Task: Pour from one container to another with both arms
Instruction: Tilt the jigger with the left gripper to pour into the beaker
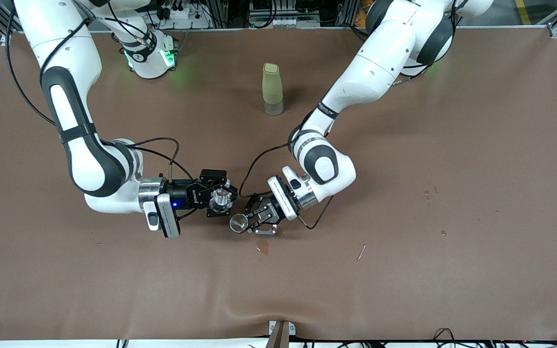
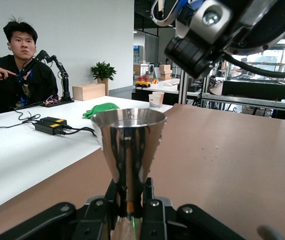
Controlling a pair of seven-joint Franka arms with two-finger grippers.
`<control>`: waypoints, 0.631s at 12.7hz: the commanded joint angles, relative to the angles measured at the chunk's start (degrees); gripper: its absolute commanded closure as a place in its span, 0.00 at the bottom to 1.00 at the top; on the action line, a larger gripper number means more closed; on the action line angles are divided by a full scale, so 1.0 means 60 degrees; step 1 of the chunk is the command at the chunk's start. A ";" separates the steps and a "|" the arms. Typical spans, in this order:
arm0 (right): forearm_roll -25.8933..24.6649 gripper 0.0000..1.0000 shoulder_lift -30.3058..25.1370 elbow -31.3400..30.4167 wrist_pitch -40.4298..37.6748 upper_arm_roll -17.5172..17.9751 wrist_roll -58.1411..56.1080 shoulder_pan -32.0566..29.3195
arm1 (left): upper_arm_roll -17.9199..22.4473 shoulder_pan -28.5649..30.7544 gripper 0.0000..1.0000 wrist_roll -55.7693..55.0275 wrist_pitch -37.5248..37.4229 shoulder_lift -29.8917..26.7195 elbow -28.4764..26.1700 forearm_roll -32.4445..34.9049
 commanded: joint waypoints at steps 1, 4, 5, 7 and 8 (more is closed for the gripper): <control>0.0183 1.00 -0.0263 -0.0234 -0.0009 -0.0030 0.0800 0.0142 | 0.0187 -0.0173 1.00 0.0060 0.0201 0.0191 0.0383 -0.0336; 0.0183 1.00 -0.0249 -0.0190 -0.0024 -0.0030 0.1780 0.0171 | 0.0187 -0.0173 1.00 0.0060 0.0201 0.0191 0.0383 -0.0336; 0.0198 1.00 -0.0234 -0.0117 -0.0009 -0.0030 0.1943 0.0230 | 0.0201 -0.0173 1.00 0.0060 0.0201 0.0191 0.0383 -0.0336; 0.0343 1.00 -0.0161 -0.0015 0.0005 -0.0044 0.2148 0.0259 | 0.0187 -0.0173 1.00 0.0060 0.0215 0.0191 0.0383 -0.0336; 0.0388 1.00 -0.0132 0.0044 0.0005 -0.0044 0.2338 0.0260 | 0.0187 -0.0173 1.00 0.0060 0.0215 0.0191 0.0383 -0.0336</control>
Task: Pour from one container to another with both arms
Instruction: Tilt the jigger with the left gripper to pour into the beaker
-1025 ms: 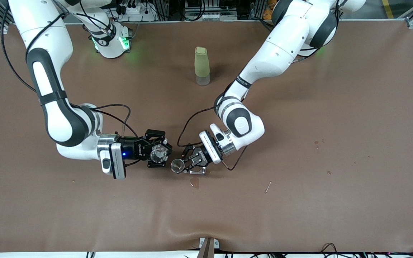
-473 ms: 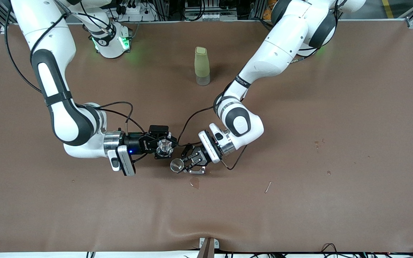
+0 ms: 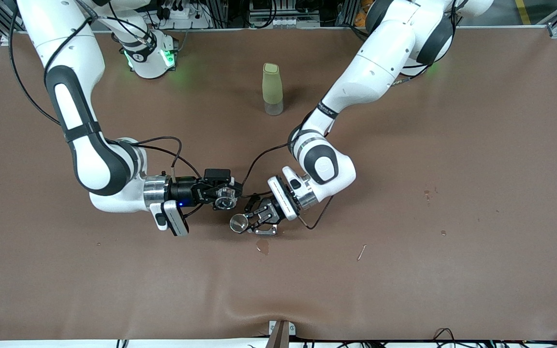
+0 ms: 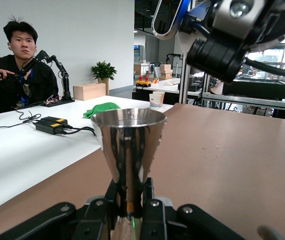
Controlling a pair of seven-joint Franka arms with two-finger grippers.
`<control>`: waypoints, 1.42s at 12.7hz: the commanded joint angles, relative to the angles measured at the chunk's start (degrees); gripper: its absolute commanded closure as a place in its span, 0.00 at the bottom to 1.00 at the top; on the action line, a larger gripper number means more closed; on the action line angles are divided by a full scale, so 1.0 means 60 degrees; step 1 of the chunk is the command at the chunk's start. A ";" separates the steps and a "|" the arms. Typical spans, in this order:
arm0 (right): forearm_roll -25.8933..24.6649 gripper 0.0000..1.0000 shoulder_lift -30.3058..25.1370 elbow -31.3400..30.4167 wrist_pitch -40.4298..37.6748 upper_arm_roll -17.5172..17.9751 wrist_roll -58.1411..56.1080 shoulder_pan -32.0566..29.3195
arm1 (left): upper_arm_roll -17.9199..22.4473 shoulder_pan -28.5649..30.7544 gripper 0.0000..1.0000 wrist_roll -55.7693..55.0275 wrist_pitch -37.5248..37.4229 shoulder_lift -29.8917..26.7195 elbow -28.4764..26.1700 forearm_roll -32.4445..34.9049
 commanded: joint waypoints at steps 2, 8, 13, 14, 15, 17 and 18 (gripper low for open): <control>0.0335 1.00 -0.0087 0.0145 0.0075 -0.0073 0.0913 0.0224 | 0.0176 -0.0172 1.00 0.0060 0.0195 0.0176 0.0380 -0.0336; 0.0335 1.00 0.0264 0.0585 0.0105 -0.0073 0.1661 0.0254 | 0.0176 -0.0172 1.00 0.0060 0.0195 0.0176 0.0380 -0.0336; 0.0335 1.00 0.0440 0.0790 0.0105 -0.0073 0.2422 0.0254 | 0.0176 -0.0216 1.00 0.0060 0.0195 0.0162 0.0366 -0.0673; 0.0335 1.00 0.0455 0.0819 0.0119 -0.0073 0.2555 0.0268 | 0.0176 -0.0216 1.00 0.0060 0.0195 0.0162 0.0366 -0.0673; 0.0422 1.00 0.0542 0.0892 0.0105 -0.0073 0.2614 0.0269 | 0.0176 -0.0216 1.00 0.0060 0.0195 0.0162 0.0366 -0.0673; 0.0583 1.00 0.0602 0.0951 0.0105 -0.0073 0.2892 0.0298 | 0.0176 -0.0231 1.00 0.0060 0.0195 0.0147 0.0366 -0.0673; 0.0598 1.00 0.0602 0.0995 0.0105 -0.0073 0.3082 0.0356 | 0.0176 -0.0231 1.00 0.0060 0.0195 0.0161 0.0366 -0.0673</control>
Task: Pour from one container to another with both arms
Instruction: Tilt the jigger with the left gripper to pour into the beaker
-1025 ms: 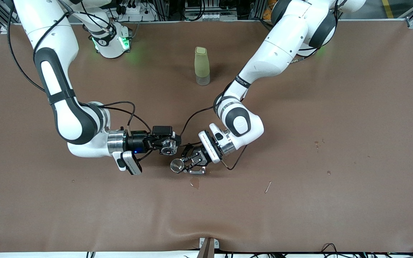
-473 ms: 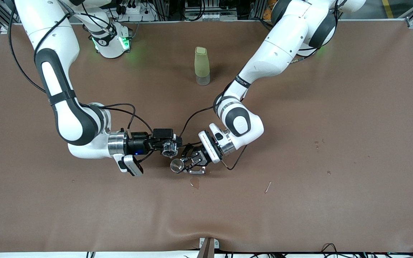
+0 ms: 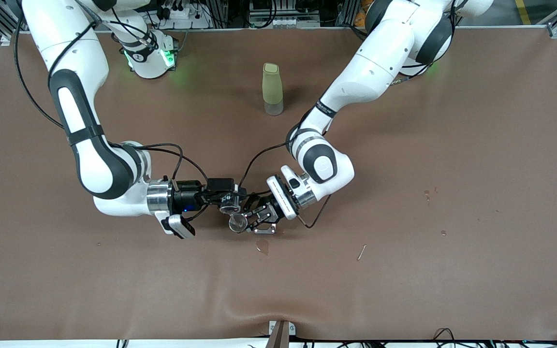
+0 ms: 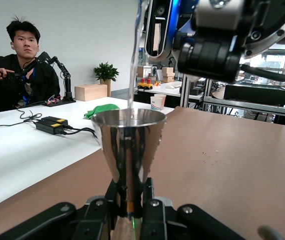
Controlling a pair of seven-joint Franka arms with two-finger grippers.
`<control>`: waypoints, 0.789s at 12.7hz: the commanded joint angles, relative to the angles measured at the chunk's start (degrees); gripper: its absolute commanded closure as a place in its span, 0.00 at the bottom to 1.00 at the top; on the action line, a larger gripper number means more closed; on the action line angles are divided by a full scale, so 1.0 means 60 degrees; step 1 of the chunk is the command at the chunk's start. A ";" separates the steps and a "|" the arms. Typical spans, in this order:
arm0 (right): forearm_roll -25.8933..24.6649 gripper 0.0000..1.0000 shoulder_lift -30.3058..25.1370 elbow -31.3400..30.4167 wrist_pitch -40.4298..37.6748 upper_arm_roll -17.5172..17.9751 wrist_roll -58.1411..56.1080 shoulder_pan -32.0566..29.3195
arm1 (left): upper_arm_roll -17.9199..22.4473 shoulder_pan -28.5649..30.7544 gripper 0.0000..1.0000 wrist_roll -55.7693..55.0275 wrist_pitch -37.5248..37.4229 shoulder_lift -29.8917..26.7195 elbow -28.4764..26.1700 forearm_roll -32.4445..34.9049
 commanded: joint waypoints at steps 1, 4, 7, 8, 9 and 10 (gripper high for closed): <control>0.0304 1.00 0.0202 0.0393 0.0012 -0.0075 0.0565 0.0223 | 0.0176 -0.0166 1.00 0.0060 0.0175 0.0147 0.0348 -0.0351; 0.0566 1.00 0.0216 0.0408 0.0012 -0.0075 0.0625 0.0237 | 0.0190 -0.0166 1.00 0.0060 0.0175 0.0147 0.0348 -0.0351; 0.0597 1.00 0.0216 0.0393 -0.0018 -0.0075 0.0756 0.0237 | 0.0190 -0.0166 1.00 0.0075 0.0175 0.0147 0.0333 -0.0351; 0.0597 1.00 0.0216 0.0364 -0.0018 -0.0075 0.0756 0.0237 | 0.0190 -0.0166 1.00 0.0060 0.0175 0.0147 0.0333 -0.0351; 0.0641 1.00 0.0216 0.0335 -0.0018 -0.0075 0.0756 0.0237 | 0.0190 -0.0152 1.00 0.0060 0.0175 0.0147 0.0333 -0.0351; 0.0699 1.00 0.0216 0.0320 -0.0032 -0.0075 0.0756 0.0237 | 0.0176 -0.0151 1.00 0.0060 0.0175 0.0147 0.0333 -0.0351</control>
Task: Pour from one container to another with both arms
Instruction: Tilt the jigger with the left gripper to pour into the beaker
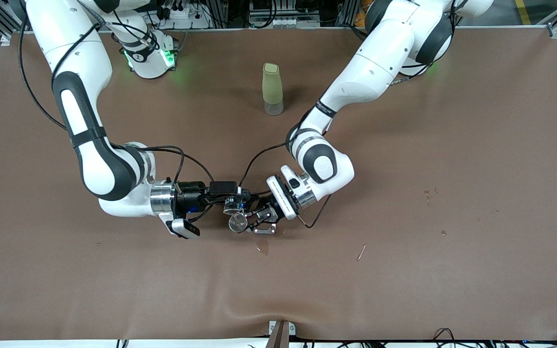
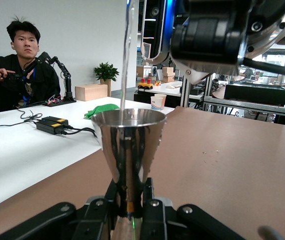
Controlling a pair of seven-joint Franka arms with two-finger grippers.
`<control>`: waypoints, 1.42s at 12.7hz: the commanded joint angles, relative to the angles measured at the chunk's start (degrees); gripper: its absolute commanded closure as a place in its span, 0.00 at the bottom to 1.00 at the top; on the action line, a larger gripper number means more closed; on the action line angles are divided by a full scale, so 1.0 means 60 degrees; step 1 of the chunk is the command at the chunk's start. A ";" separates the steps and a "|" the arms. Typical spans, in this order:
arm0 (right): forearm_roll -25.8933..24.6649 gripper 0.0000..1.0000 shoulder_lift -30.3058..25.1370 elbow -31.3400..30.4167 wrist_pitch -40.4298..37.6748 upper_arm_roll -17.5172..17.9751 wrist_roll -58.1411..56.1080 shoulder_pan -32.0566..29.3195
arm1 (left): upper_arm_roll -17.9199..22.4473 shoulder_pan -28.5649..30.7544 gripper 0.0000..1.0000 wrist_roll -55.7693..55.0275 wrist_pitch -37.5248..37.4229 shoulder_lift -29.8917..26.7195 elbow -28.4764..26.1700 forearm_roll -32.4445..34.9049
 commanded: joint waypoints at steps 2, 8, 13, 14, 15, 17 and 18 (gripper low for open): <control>0.0480 1.00 0.0112 0.0143 -0.0061 -0.0075 0.0214 0.0120 | 0.0165 -0.0151 1.00 0.0060 0.0160 0.0147 0.0328 -0.0365; 0.0626 1.00 0.0112 -0.0018 -0.0062 -0.0075 0.0463 0.0106 | 0.0165 -0.0151 1.00 0.0060 0.0160 0.0147 0.0299 -0.0365; 0.1023 1.00 0.0112 -0.0048 -0.0062 -0.0075 0.1033 0.0120 | 0.0165 -0.0151 1.00 0.0060 0.0160 0.0147 0.0299 -0.0496; 0.1023 1.00 0.0112 -0.0048 -0.0047 -0.0075 0.1107 0.0120 | 0.0150 -0.0151 1.00 0.0060 0.0160 0.0147 0.0299 -0.0512; 0.1037 1.00 0.0112 -0.0048 -0.0047 -0.0075 0.1239 0.0120 | 0.0150 -0.0151 1.00 0.0060 0.0160 0.0147 0.0299 -0.0512; 0.1037 1.00 0.0112 -0.0048 -0.0047 -0.0075 0.1619 0.0120 | 0.0150 -0.0151 1.00 0.0060 0.0160 0.0147 0.0299 -0.0512; 0.1052 1.00 0.0112 -0.0048 -0.0047 -0.0075 0.1751 0.0106 | 0.0150 -0.0165 1.00 0.0060 0.0160 0.0147 0.0299 -0.0512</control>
